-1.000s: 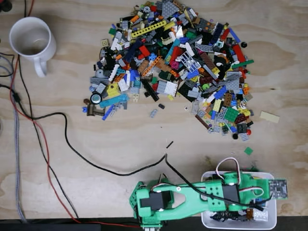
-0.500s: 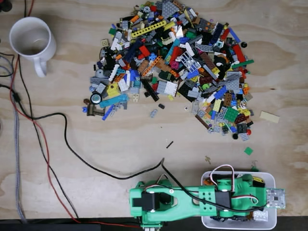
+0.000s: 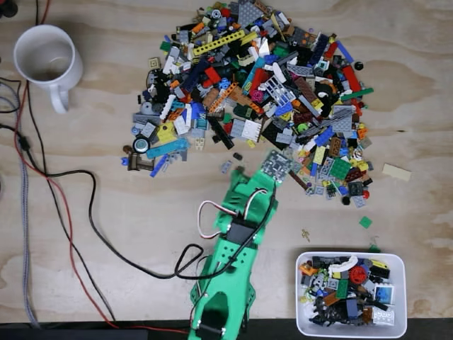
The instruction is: Find the closest Lego and put it in the bin.
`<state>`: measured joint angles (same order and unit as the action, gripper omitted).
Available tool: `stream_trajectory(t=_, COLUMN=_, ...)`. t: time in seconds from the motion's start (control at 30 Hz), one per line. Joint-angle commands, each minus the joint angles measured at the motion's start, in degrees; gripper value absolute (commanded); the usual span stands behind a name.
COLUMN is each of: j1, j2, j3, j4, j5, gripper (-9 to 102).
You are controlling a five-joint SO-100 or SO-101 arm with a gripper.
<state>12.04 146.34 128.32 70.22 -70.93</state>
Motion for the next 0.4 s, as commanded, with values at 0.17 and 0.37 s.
stream_trajectory(t=0.17, j1=-17.84, j2=4.13, j3=0.53, j4=3.08, j5=4.66, gripper=22)
stream_trajectory(t=0.37, j1=-19.42, j2=4.83, j3=0.53, j4=3.16, j5=5.27, gripper=22)
